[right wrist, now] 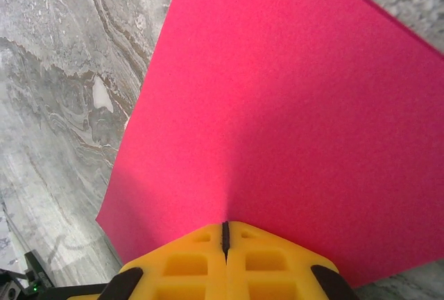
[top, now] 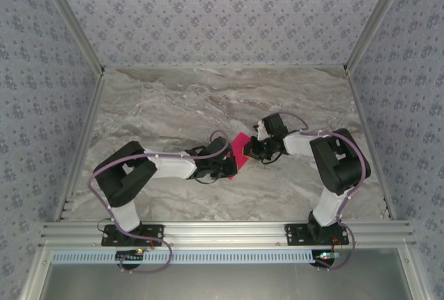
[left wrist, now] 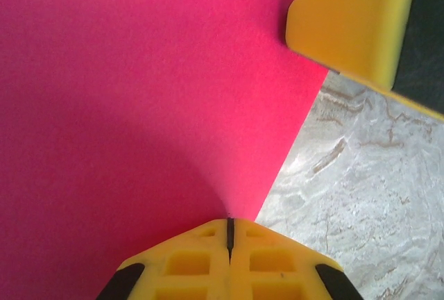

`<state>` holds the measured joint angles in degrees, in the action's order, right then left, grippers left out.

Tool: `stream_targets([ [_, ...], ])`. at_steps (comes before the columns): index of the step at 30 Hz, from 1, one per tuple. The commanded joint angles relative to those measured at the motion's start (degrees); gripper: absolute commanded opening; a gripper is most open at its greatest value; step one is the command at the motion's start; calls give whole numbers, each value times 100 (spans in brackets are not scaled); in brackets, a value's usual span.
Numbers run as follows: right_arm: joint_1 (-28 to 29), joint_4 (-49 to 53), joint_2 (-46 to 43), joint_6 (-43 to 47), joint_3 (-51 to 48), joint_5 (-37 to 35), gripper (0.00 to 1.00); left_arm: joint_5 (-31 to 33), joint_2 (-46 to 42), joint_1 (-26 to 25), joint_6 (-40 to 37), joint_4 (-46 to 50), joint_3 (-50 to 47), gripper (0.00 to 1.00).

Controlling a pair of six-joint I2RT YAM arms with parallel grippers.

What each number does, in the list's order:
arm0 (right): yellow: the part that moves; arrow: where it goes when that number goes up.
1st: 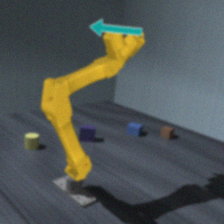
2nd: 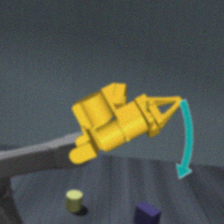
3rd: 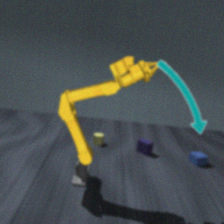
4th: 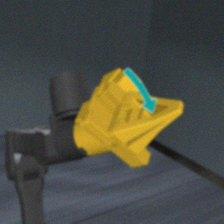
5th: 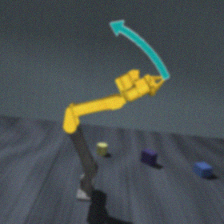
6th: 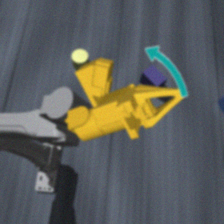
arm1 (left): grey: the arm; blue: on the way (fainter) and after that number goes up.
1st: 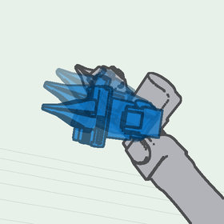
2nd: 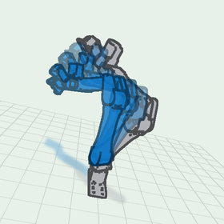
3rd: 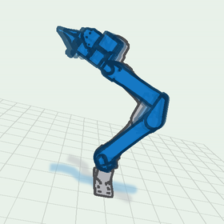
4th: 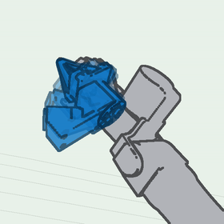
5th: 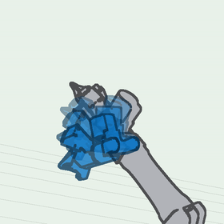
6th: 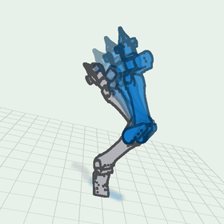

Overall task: Fold a paper plane with a square sheet of paper (pick it up from the middle)
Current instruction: First fold in half a square sheet of paper at the center of the table.

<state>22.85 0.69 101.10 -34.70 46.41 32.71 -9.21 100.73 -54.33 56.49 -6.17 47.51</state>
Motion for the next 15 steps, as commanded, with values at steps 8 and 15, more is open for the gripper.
stream_targets([
  [8, -138, 436, 384, 147, 34, -512, 0, -539, -241, -228, 11, 424, -543, 0],
  [15, -156, 510, 393, 209, 73, -548, 0, -508, -376, -236, 26, 598, -690, 0],
])
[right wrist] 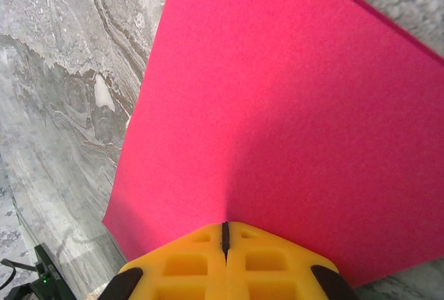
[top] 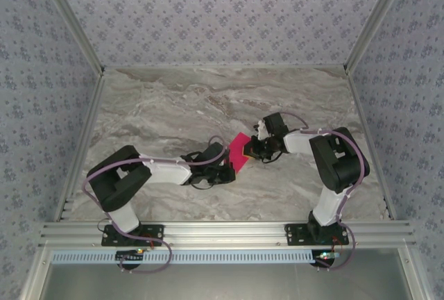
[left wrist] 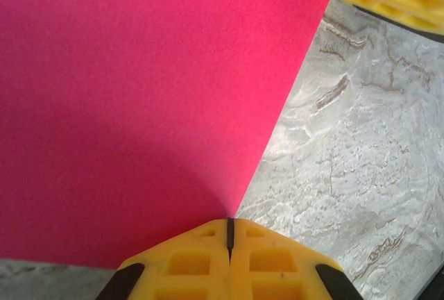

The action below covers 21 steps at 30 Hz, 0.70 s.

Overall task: Fold a paper plane with a square sheet of paper (pick it up from the middle)
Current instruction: First fold in half a square sheet of paper at the center of the table.

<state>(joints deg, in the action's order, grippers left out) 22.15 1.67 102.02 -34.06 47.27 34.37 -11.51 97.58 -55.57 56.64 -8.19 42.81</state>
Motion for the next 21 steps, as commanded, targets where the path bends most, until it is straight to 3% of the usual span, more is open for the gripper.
stream_targets([
  [1, -84, 450, 301, 164, 11, -714, 0, -260, -100, -112, -3, 826, -212, 0],
  [6, -63, 683, 105, 364, 244, -721, 0, -149, -457, 63, -128, 942, -75, 0],
  [8, 23, 840, -49, 442, 406, -741, 0, -113, -703, 304, -244, 1023, 25, 7],
  [12, 449, 1294, -252, 565, 872, -1065, 0, 270, -1329, 946, -584, 1579, 215, 29],
  [18, 1249, 1739, 23, 344, 1505, -1863, 19, 991, -2290, 2197, -536, 2292, -12, 69],
  [21, 1568, 1955, 312, 321, 1832, -2142, 24, 1239, -2595, 2652, -508, 2595, -129, 83],
])
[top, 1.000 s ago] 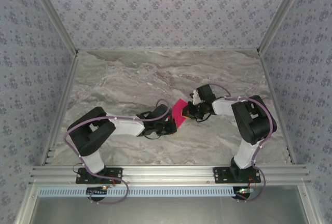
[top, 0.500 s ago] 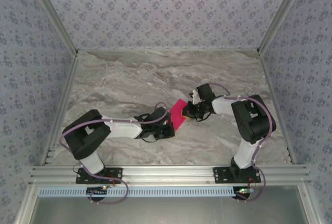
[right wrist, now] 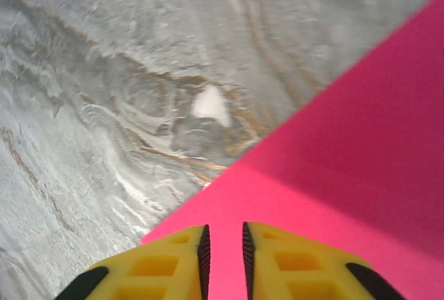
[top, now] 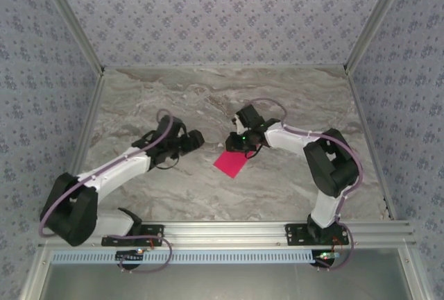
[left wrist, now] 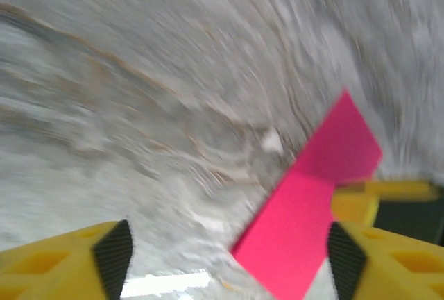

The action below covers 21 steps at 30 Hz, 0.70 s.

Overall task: Fold a paper plane with a square sheet of paper (pick it up from the middle)
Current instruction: First fold in half a square sheet of paper at the center of the table, then rotate the square sheet of paper at the center of the table.

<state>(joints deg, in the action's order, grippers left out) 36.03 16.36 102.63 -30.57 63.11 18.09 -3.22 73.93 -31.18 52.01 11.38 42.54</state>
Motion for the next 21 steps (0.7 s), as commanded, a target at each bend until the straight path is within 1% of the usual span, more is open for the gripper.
stream_targets([
  [1, 282, 547, 368, -16, 376, -580, 25, 455, -309, 332, -50, 732, -136, 87],
  [4, 501, 659, 605, 3, 646, -672, 25, 481, -455, 556, -164, 886, -210, 96],
  [6, 614, 748, 702, 46, 743, -727, 25, 449, -525, 647, -228, 925, -271, 99],
  [11, 862, 1026, 841, 352, 762, -749, 25, 274, -720, 734, -357, 686, -539, 99],
  [14, 1058, 1284, 899, 784, 668, -614, 24, 140, -786, 746, -430, 644, -557, 99],
  [16, 1199, 1478, 839, 1299, 571, -425, 22, -140, -767, 754, -549, 583, -508, 99],
  [18, 1317, 1563, 570, 1771, 112, -518, 20, -307, -732, 754, -658, 605, -430, 99],
  [21, 1146, 1516, -16, 2141, -191, -431, 20, -333, -674, 761, -701, 704, -375, 99],
])
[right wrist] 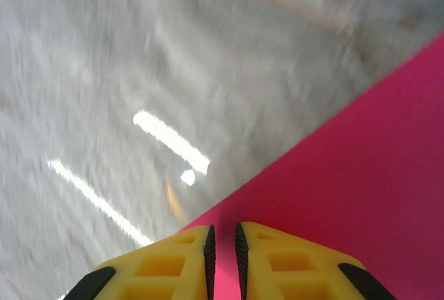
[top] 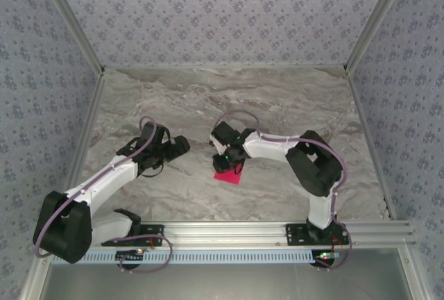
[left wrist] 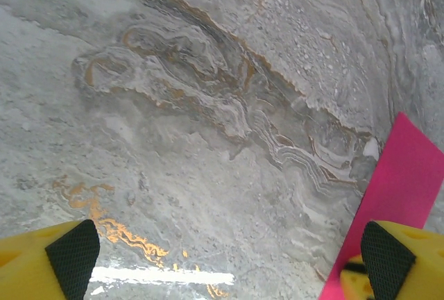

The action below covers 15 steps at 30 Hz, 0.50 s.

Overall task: Fold a paper plane with a square sheet of paper (pick it up from the middle)
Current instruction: Rotate the square sheet of paper at the center of the table.

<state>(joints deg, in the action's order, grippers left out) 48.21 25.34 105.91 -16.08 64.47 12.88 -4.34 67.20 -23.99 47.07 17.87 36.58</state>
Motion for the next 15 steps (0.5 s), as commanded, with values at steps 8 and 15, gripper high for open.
stream_targets([
  [8, -952, -225, -1210, -974, -581, -256, 43, -898, 297, -112, -39, -8, 279, 99],
  [15, -1105, -369, -946, -1936, -740, -105, 36, -1402, 789, -957, 679, -448, 228, 94],
])
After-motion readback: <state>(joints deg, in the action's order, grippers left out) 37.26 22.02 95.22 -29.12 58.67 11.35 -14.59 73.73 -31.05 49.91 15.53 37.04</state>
